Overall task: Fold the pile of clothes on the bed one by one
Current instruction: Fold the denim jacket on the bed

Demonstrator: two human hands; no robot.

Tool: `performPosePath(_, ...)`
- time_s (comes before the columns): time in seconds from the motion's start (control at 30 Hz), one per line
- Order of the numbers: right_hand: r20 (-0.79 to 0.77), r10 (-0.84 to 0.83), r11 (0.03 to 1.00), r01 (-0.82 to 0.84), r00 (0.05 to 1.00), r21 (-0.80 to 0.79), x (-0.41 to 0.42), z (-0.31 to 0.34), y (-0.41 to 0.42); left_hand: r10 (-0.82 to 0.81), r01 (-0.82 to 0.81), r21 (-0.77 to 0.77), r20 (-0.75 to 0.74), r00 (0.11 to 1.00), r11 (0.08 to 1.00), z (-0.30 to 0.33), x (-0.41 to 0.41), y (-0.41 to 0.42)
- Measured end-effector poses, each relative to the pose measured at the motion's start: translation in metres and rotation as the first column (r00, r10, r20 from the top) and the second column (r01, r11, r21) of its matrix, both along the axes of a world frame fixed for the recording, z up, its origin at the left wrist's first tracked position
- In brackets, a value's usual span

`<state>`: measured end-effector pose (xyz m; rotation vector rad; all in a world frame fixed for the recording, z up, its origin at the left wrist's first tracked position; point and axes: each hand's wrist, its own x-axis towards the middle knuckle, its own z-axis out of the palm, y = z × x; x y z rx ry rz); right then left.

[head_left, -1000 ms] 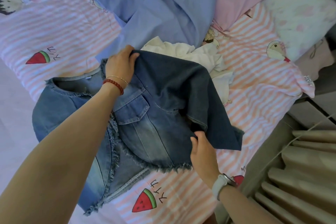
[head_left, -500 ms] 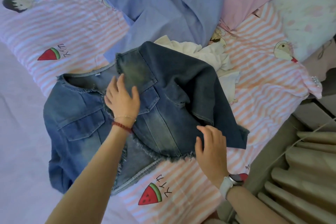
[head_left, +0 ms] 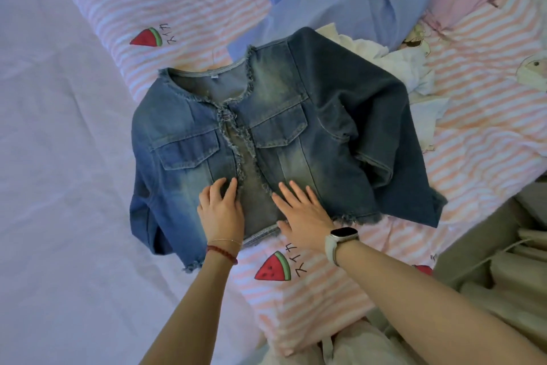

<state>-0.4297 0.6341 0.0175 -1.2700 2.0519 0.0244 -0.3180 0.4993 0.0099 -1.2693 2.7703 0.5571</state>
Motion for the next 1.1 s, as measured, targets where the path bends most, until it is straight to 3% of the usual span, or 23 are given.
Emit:
performPosePath(0.1, 0.143, -0.191, 0.936, 0.224, 0.971, -0.271, -0.010, 0.023, 0.009, 0.007, -0.007, -0.015, 0.010, 1.000, 1.000, 0.005, -0.002, 0.008)
performPosePath(0.2, 0.063, -0.386, 0.729, 0.347, 0.920, -0.590, -0.030, 0.048, 0.034, 0.037, -0.039, 0.025, 0.044, 0.998, 0.999, 0.010, -0.011, 0.031)
performPosePath(0.27, 0.033, -0.533, 0.611, 0.411, 0.845, -0.677, -0.050, 0.056, 0.057, 0.033, -0.034, 0.045, 0.025, 0.999, 0.998, 0.019, -0.026, 0.049)
performPosePath(0.37, 0.056, -0.758, 0.487, 0.621, 0.650, -0.613, -0.090, 0.052, 0.089, -0.039, 0.048, 0.132, -0.068, 0.997, 0.990, 0.033, -0.060, 0.078)
performPosePath(0.47, 0.042, -0.876, 0.428, 0.815, 0.480, -0.390, -0.136, 0.031, 0.115, -0.166, 0.174, 0.056, -0.124, 0.978, 0.983, 0.045, -0.099, 0.104)
performPosePath(0.53, 0.160, -0.896, 0.371, 0.896, 0.414, -0.244, -0.160, 0.020, 0.122, -0.203, 0.211, 0.024, -0.183, 0.962, 0.977, 0.049, -0.124, 0.116)
performPosePath(0.6, 0.263, -0.876, 0.387, 0.915, 0.404, -0.116, -0.177, 0.013, 0.125, -0.216, 0.218, -0.014, -0.204, 0.955, 0.976, 0.055, -0.148, 0.128)
performPosePath(0.67, 0.214, -0.858, 0.458, 0.884, 0.467, -0.092, -0.188, 0.013, 0.129, -0.233, 0.224, -0.068, -0.191, 0.953, 0.972, 0.059, -0.171, 0.138)
performPosePath(0.8, 0.097, -0.764, 0.637, 0.770, 0.638, -0.047, -0.201, 0.013, 0.153, -0.243, 0.242, -0.132, 0.011, 0.970, 0.961, 0.059, -0.213, 0.148)
performPosePath(0.93, 0.246, -0.620, 0.782, 0.611, 0.745, 0.118, -0.200, 0.007, 0.171, -0.222, 0.241, -0.079, 0.196, 0.955, 0.967, 0.048, -0.235, 0.150)
performPosePath(1.03, 0.285, -0.580, 0.798, 0.603, 0.763, 0.011, -0.215, 0.021, 0.178, -0.182, 0.205, -0.076, 0.236, 0.954, 0.976, 0.049, -0.241, 0.153)
performPosePath(1.1, 0.266, -0.626, 0.722, 0.674, 0.733, -0.159, -0.237, 0.040, 0.185, -0.173, 0.196, -0.070, 0.251, 0.952, 0.978, 0.055, -0.248, 0.156)
